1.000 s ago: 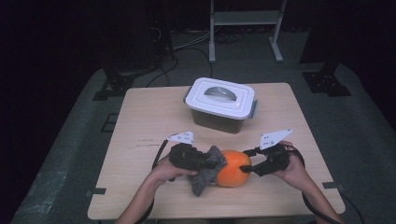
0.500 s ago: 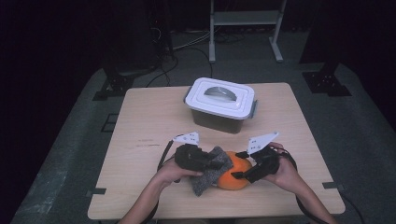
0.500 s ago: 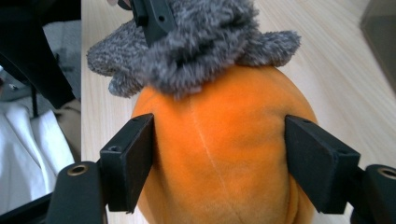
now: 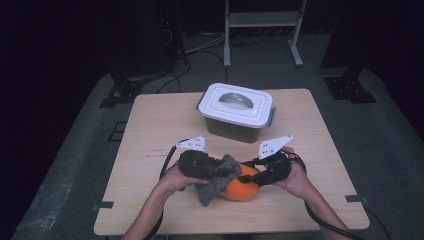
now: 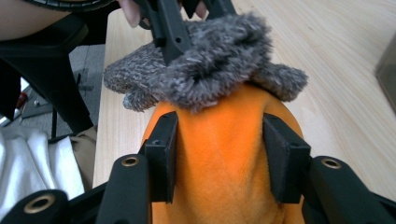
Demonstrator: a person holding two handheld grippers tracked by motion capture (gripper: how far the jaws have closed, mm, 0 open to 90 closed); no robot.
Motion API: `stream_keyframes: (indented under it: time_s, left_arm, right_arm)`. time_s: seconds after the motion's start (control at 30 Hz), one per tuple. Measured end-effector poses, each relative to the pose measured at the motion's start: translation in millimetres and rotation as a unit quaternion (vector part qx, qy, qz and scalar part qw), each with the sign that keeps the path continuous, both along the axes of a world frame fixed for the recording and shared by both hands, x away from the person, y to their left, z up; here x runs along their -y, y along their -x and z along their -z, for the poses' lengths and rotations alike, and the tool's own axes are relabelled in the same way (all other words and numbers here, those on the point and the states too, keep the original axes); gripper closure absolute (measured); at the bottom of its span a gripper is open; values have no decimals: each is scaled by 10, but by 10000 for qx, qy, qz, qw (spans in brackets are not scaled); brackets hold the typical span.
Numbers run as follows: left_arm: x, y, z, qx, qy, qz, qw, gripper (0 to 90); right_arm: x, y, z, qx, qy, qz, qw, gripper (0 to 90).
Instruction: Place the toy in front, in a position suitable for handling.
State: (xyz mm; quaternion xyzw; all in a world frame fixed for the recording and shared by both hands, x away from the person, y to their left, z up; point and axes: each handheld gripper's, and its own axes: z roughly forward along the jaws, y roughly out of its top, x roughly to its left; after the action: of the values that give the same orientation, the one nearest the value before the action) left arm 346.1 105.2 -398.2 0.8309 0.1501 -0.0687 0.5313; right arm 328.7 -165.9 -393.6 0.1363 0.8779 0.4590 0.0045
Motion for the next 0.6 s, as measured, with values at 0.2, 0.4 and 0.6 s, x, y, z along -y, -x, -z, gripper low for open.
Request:
stream_keyframes:
  time_s: [0.2,0.4,0.6]
  left_arm:
    - [-69,-74,121,-166,-45,-175,9997,638]
    - [-29,-92,200,-278,-34,-174,9995,638]
    - [64,-62,204,-281,-34,-128,9995,638]
  right_arm:
    - [118,-17,47,26,201,-166,9997,486]
    - [483,-93,170,-242,41,117,9996,437]
    - [549,-76,139,-321,192,360,9987,336]
